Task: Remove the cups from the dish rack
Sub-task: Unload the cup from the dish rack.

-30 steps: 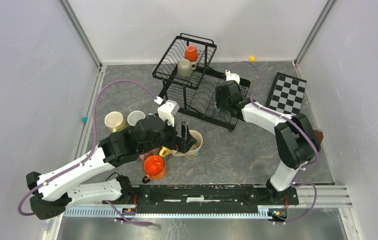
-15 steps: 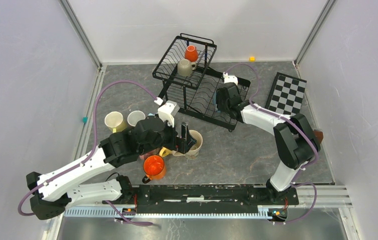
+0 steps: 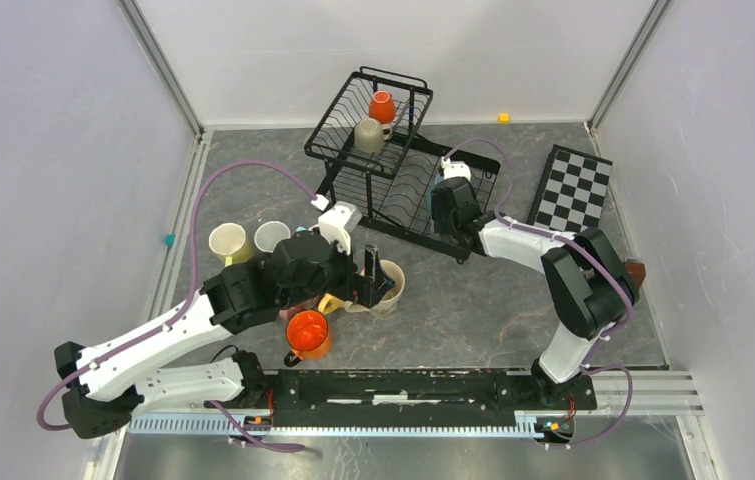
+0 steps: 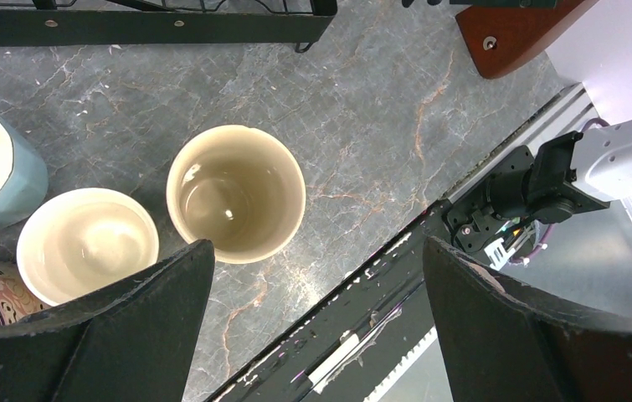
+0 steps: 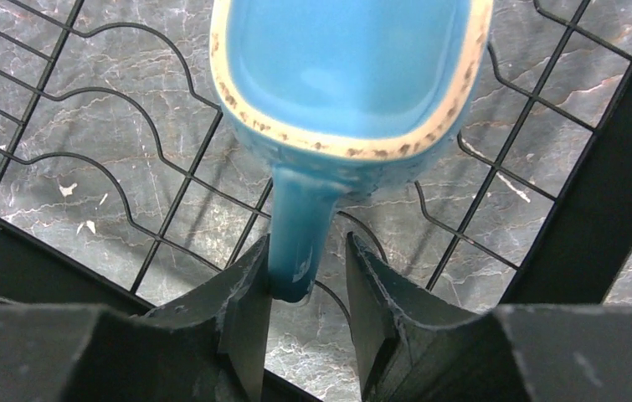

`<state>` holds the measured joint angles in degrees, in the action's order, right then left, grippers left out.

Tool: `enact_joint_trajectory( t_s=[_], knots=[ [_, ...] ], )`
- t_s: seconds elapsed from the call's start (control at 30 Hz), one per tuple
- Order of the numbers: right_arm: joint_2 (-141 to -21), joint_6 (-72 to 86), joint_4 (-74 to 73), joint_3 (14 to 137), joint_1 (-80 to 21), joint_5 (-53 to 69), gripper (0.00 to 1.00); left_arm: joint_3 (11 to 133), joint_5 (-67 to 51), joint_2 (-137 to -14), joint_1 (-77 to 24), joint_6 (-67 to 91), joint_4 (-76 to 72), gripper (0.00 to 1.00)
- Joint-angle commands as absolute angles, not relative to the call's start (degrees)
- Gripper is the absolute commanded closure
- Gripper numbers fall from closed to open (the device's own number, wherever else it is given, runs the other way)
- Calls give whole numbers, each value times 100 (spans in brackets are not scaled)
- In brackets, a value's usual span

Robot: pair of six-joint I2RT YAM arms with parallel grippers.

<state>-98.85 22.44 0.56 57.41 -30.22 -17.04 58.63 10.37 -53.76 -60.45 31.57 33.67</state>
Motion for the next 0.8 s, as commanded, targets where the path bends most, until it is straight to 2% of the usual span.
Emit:
enact_joint_trajectory(
  t_s=[0.0, 0.27, 0.33, 0.4, 0.77],
  knots=[
    [-9692, 2049, 602, 5613, -3058, -1876, 59, 5861, 1056, -5371, -6019, 3458, 3115, 0],
    [-9696, 1658, 1001, 5518, -3058, -2030, 76, 5846, 1103, -5362, -6011, 3504, 3148, 0],
    [-9703, 1530, 1028, 5540, -3051, -2034, 84, 5838, 1130, -5361, -6013, 3528, 3147, 0],
    [-9666, 1451, 1028, 5546, -3057, -2039, 99, 5815, 1150, -5355, -6008, 3572, 3120, 0],
    [-8832, 1325, 963, 5361, -3048, -1993, 100, 5331, 1199, -5205, -5977, 4164, 2497, 0]
  ],
)
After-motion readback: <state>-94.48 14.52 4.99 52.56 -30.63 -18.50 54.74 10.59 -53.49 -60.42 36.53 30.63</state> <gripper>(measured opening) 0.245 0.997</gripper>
